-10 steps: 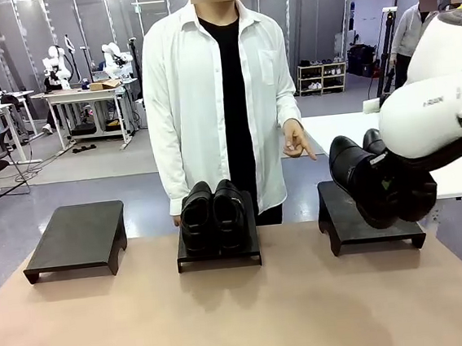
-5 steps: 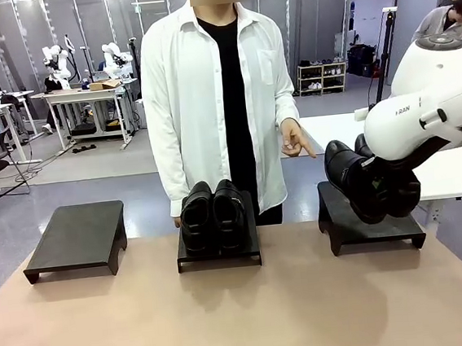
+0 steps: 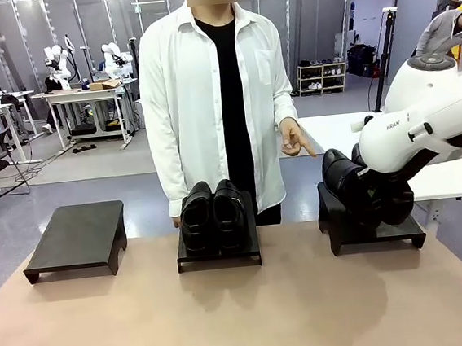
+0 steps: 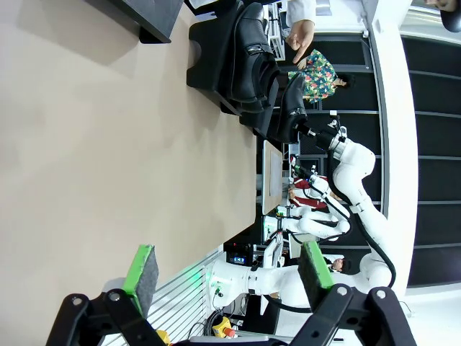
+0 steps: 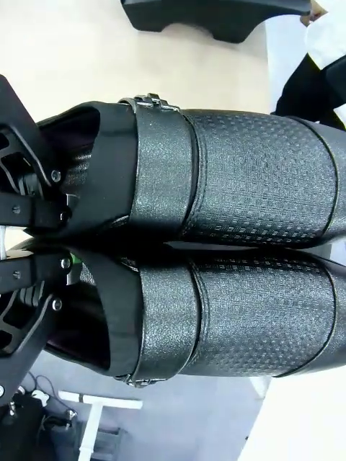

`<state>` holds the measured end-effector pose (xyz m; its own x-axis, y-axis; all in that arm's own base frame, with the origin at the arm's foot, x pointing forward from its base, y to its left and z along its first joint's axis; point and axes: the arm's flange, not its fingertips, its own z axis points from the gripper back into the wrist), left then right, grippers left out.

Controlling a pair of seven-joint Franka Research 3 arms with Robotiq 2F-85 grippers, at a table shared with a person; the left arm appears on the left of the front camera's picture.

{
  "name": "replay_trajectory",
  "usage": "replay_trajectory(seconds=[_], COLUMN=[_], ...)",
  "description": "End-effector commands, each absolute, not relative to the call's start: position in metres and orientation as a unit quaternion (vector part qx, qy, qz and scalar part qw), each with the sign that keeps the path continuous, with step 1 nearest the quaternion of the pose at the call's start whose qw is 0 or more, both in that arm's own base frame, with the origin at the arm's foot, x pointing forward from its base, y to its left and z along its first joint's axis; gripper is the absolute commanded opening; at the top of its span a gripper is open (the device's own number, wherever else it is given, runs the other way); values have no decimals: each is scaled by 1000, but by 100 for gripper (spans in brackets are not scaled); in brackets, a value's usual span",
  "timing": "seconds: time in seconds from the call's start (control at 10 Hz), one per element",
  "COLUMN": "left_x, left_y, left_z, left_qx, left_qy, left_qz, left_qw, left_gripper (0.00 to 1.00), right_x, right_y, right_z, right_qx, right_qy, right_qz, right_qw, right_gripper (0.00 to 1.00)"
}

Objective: Place the shoes on the stand as instructed by the person.
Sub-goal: Pick up another pair of Shoes and place it on the Shoes Stand indicated by the person.

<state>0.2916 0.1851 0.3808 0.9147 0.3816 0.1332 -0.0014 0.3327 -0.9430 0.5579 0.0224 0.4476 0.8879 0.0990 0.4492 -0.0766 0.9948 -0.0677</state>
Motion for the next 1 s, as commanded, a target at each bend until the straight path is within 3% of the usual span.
replay_trajectory(seconds=[0.0,0.9], left_x=[290,290], left_y=[185,185], left_z=[383,383], left_qx=[-568,-568], left_qy=[-170,-170], left_qz=[113,113], left_qw=[797,797], left_gripper=[100,100], right_x=[577,600], right_y=[27,28], right_z=[449,427], right_qx=[-21,-19], right_qy=[-254,-256], right_qz=[26,-21], right_qw=[967,966], right_gripper=[7,7])
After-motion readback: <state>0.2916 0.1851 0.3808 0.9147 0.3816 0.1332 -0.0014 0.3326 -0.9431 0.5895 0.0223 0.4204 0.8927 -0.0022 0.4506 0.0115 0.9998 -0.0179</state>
